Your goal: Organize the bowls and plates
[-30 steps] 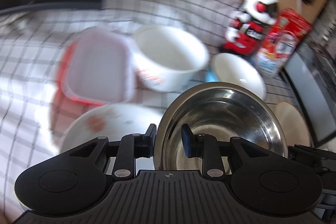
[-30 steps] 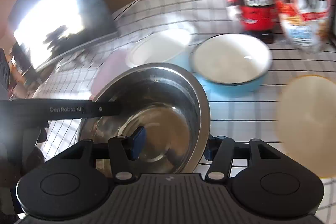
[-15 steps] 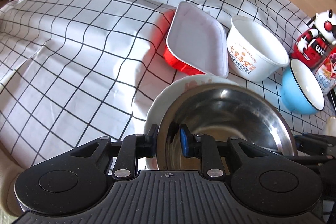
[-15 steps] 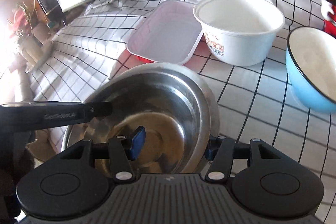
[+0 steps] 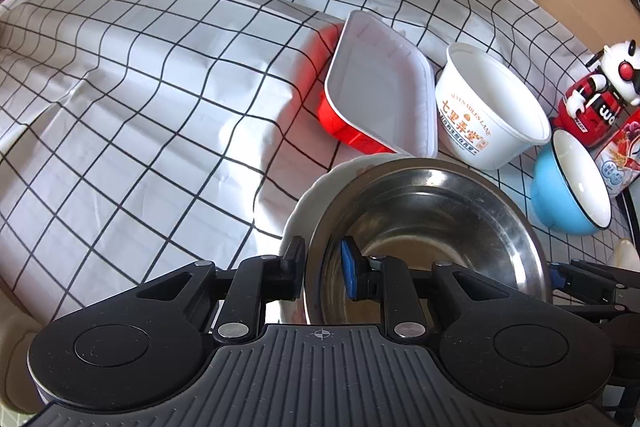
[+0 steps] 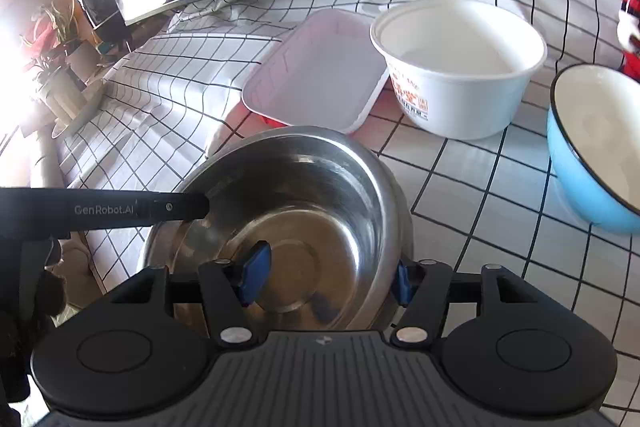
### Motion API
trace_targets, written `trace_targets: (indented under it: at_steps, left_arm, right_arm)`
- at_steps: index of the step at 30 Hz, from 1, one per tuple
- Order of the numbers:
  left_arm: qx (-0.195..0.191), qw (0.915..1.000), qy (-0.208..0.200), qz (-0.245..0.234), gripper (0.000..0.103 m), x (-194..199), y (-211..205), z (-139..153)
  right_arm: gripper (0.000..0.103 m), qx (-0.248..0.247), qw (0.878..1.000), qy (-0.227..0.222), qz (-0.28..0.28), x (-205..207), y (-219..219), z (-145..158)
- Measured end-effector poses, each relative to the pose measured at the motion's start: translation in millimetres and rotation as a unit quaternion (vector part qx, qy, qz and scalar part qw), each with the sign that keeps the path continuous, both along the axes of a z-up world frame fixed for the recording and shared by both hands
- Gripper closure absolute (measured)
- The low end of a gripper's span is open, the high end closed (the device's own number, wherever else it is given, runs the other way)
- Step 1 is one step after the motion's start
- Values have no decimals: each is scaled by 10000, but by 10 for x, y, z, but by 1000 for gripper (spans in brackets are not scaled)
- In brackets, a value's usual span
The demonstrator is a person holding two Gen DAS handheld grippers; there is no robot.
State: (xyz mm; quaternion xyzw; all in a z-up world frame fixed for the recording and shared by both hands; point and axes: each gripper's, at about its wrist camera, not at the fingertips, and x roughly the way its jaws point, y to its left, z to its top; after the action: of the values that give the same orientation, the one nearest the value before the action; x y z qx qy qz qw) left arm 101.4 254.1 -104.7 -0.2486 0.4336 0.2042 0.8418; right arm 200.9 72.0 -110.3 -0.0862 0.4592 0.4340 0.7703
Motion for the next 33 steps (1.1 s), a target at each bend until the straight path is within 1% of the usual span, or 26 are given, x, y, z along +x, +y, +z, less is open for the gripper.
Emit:
trace_targets:
  at_steps: [7, 10, 13, 16, 18, 20, 22, 23, 25, 28, 29, 31, 33]
  left_arm:
    - [-119, 9998, -134, 61, 81, -68, 67, 43]
    - [-79, 9998, -151, 66, 81, -96, 81, 60]
    - [-28, 9998, -172, 73, 77, -133, 103, 78]
    - [-31, 9996, -245, 136, 76, -199, 131, 112]
    - [-11, 9992, -348, 175, 77, -249, 135, 158]
    - [-17, 9981, -573, 226, 77, -335, 155, 220]
    - [-53, 9965, -820, 178, 77, -389, 161, 278]
    - [-53, 9962, -857, 112, 77, -384, 156, 292]
    - [63, 9972, -740, -53, 77, -334, 126, 284]
    - [286, 9986, -429, -115, 77, -257, 124, 214]
    - [272, 9989, -370, -116, 76, -236, 143, 182]
    - [156, 9987, -471, -138, 72, -214, 200, 126]
    - [8, 9984, -536, -164, 72, -178, 238, 84]
  right_arm:
    - [36, 19, 9991, -420, 21, -70, -35, 120]
    - [36, 70, 9990, -442, -28, -70, -72, 141]
    - [36, 72, 9989, -443, -105, -72, -121, 148]
    - [35, 99, 9987, -456, -208, -87, -179, 163]
    - [34, 113, 9987, -410, -297, -89, -212, 160]
    - [34, 80, 9986, -380, -359, -97, -225, 140]
    - [34, -6, 9984, -373, -418, -101, -214, 107]
    - [34, -47, 9983, -363, -453, -97, -207, 92]
    - [34, -91, 9981, -355, -501, -99, -189, 70]
    - [34, -142, 9973, -456, -558, -100, -166, 71]
    - [34, -143, 9971, -470, -584, -92, -164, 67]
    - [34, -193, 9968, -401, -662, -38, -145, 33]
    - [34, -213, 9970, -230, -710, 34, -121, -13]
